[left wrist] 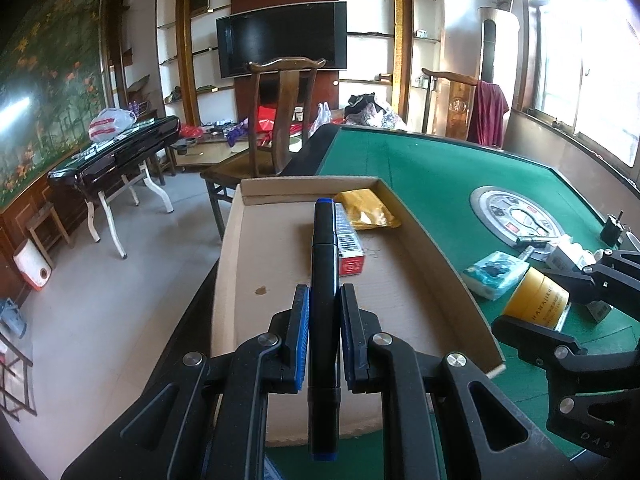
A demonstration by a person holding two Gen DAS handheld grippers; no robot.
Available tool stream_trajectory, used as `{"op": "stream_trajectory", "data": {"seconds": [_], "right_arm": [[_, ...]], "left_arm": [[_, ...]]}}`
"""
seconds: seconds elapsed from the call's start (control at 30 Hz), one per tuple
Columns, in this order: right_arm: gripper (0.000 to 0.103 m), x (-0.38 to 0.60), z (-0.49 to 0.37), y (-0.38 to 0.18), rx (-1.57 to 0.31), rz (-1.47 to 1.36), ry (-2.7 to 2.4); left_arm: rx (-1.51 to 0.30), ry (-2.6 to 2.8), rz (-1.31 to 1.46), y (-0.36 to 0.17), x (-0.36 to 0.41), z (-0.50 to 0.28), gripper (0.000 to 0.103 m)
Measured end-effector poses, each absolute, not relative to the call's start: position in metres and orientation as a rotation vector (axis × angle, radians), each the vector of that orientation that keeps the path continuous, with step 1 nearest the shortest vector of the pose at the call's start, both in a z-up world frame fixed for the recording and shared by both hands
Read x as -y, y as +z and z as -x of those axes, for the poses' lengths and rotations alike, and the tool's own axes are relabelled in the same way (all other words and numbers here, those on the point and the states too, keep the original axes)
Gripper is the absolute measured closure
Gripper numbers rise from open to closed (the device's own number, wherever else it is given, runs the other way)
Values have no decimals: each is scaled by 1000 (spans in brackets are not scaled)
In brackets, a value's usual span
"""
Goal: Organize objects
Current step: 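Carry the yellow jar and black marker over the cardboard tray with both tools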
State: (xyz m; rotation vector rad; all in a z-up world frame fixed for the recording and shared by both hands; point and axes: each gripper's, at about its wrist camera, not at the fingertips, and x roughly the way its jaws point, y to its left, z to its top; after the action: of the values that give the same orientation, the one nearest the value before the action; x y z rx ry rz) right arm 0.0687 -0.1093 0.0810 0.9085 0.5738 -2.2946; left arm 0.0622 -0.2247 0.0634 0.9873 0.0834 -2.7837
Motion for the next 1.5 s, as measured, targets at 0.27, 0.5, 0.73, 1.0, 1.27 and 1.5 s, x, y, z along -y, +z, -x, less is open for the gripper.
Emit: {"op": "stream_trajectory", "data": {"seconds": [0.27, 0.5, 0.73, 1.0, 1.27, 1.5], "right_arm": [[65, 136, -44, 69, -595, -963, -2246], [65, 147, 3, 63, -455, -1113, -2190], [65, 158, 51, 74, -299, -1175, -2202], [65, 184, 105, 76, -166, -1178, -2195], [65, 212, 128, 58, -82, -1243, -2090], [65, 228, 139, 49, -94, -1258, -2055]], "left_arm": [[-90, -2731, -1060, 56, 250, -45, 91], [-92, -2691, -1185, 50, 268, -17, 91], [-119, -2654, -1319, 43, 273, 14, 91], [-258, -2610, -1334, 39, 276, 30, 91], [-281, -2595, -1330, 34, 272, 31, 91], [-280, -2593, -1340, 30, 269, 33, 91]]}}
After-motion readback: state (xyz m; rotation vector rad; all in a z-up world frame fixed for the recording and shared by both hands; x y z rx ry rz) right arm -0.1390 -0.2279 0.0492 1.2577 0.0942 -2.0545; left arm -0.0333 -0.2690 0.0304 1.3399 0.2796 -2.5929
